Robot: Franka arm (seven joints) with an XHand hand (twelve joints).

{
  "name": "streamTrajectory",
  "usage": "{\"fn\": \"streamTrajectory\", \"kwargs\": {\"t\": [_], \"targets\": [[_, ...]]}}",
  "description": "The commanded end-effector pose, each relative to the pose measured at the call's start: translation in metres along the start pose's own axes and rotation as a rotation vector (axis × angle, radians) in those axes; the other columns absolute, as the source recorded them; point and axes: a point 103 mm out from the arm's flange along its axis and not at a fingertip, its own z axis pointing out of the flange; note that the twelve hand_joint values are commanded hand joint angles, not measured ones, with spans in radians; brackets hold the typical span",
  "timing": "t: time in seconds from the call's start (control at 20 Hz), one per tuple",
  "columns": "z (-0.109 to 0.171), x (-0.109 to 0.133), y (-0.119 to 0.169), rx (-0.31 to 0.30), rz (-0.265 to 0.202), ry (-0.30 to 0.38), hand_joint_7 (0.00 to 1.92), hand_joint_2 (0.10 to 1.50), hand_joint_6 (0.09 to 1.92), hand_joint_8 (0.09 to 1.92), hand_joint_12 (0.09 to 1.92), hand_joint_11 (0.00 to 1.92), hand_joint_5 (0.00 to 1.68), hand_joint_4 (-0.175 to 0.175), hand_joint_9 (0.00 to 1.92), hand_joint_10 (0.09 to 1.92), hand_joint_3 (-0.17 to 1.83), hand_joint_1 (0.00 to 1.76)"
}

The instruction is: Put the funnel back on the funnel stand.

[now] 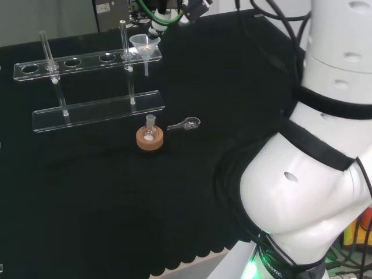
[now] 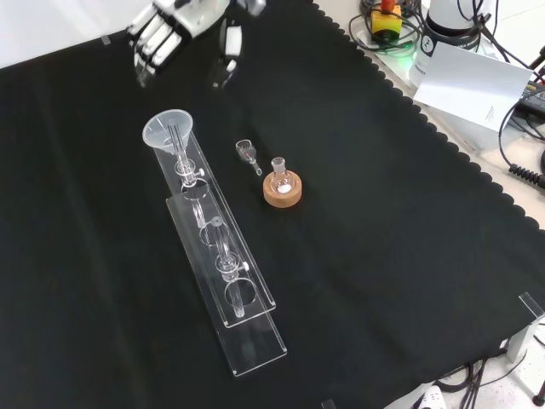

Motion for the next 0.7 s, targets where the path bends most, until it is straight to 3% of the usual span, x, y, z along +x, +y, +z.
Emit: {"fn": "streamTrajectory", "kwargs": {"t": [0.05,0.7], "targets": [[-0.012,-0.003,-0.077,-0.035,0.068,0.094,0.07,0.66,0.09,0.73,1.40,0.12,0.29,-0.056,0.34,0.74,0.54,0.76],[0.005,0.017,-0.163,-0.007,0.174,0.184,0.09,0.69,0.09,0.72,1.40,0.15,0.30,-0.058,0.37,0.73,0.54,0.71]]}}
